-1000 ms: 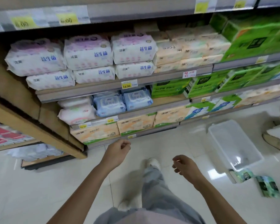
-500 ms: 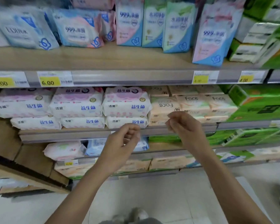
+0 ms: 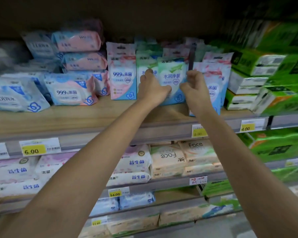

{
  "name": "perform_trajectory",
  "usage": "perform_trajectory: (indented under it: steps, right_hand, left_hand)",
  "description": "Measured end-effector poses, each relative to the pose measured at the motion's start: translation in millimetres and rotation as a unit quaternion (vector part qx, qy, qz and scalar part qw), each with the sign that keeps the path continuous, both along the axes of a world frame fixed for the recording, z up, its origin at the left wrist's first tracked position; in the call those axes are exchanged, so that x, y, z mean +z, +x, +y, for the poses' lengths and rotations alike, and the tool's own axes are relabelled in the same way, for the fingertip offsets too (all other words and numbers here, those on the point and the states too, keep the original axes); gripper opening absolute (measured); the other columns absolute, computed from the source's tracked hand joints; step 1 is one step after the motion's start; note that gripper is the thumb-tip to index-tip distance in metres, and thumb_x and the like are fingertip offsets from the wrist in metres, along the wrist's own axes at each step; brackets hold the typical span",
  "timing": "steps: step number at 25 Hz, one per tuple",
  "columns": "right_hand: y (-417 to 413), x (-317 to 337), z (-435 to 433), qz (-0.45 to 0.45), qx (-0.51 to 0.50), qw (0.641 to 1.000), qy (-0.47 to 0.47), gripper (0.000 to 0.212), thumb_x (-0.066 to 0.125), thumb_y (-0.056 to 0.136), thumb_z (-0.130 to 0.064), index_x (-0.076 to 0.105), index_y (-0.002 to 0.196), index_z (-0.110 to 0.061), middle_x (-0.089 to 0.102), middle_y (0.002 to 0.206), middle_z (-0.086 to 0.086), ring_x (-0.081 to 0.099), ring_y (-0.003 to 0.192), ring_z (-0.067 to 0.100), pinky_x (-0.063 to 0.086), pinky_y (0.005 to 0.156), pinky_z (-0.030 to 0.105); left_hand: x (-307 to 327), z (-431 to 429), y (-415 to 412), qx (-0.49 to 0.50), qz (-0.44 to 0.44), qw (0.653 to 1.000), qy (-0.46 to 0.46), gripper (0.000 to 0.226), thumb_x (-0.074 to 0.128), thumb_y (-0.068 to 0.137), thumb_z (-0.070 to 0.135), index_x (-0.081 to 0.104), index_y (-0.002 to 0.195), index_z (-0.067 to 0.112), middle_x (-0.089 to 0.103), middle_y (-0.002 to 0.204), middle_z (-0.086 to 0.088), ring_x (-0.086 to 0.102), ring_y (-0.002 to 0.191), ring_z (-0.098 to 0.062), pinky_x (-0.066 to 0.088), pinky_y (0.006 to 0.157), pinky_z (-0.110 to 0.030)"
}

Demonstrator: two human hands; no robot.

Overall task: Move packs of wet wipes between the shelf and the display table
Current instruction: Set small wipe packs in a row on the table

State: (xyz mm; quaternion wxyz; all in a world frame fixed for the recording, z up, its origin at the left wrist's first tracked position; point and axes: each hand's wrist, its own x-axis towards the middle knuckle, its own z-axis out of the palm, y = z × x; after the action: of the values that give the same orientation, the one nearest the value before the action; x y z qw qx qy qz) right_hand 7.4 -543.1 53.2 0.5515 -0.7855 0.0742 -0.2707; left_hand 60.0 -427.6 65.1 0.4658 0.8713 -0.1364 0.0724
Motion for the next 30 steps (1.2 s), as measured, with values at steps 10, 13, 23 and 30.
perform_trajectory:
  steps: [10, 13, 23, 30]
  right_hand:
    - [30, 4, 14, 0.033, -0.025, 0.999, 0.033, 0.039, 0.053, 0.088, -0.013, 0.043, 0.125, -0.007, 0.063, 0.103, 0.006, 0.061, 0.097, 0.021, 0.051, 0.087, 0.034]
    - [30, 7, 19, 0.030, 0.010, 0.996, 0.085, 0.023, 0.049, 0.094, -0.012, 0.049, 0.117, -0.012, 0.054, 0.085, -0.004, 0.055, 0.078, 0.011, 0.047, 0.075, 0.021]
    - [68, -2, 29, 0.081, -0.200, 0.967, -0.139, 0.083, 0.069, 0.082, -0.021, 0.019, 0.146, -0.003, 0.025, 0.148, 0.020, 0.027, 0.137, 0.035, 0.027, 0.111, 0.045]
    - [70, -1, 28, 0.140, -0.252, 0.949, -0.130, 0.100, 0.080, 0.072, -0.036, 0.020, 0.143, 0.001, 0.029, 0.145, 0.020, 0.031, 0.135, 0.038, 0.032, 0.107, 0.049]
  left_hand:
    - [-16, -17, 15, 0.007, 0.044, 0.994, -0.098, 0.066, 0.074, 0.077, 0.034, 0.036, 0.123, 0.006, 0.051, 0.124, -0.010, 0.056, 0.107, -0.028, 0.047, 0.086, -0.037]
    - [-17, 11, 19, -0.015, 0.045, 0.987, -0.152, 0.054, 0.075, 0.079, 0.027, 0.039, 0.116, 0.010, 0.060, 0.112, -0.005, 0.059, 0.102, -0.024, 0.049, 0.089, -0.037]
    - [-18, 108, 0, -0.003, 0.054, 0.928, -0.369, 0.028, 0.069, 0.084, 0.007, 0.049, 0.101, 0.014, 0.065, 0.112, -0.008, 0.065, 0.102, -0.022, 0.054, 0.089, -0.032]
    - [-24, 122, -11, -0.012, 0.079, 0.915, -0.395, 0.054, 0.075, 0.074, 0.015, 0.047, 0.119, 0.005, 0.064, 0.123, -0.012, 0.064, 0.110, -0.024, 0.050, 0.098, -0.045]
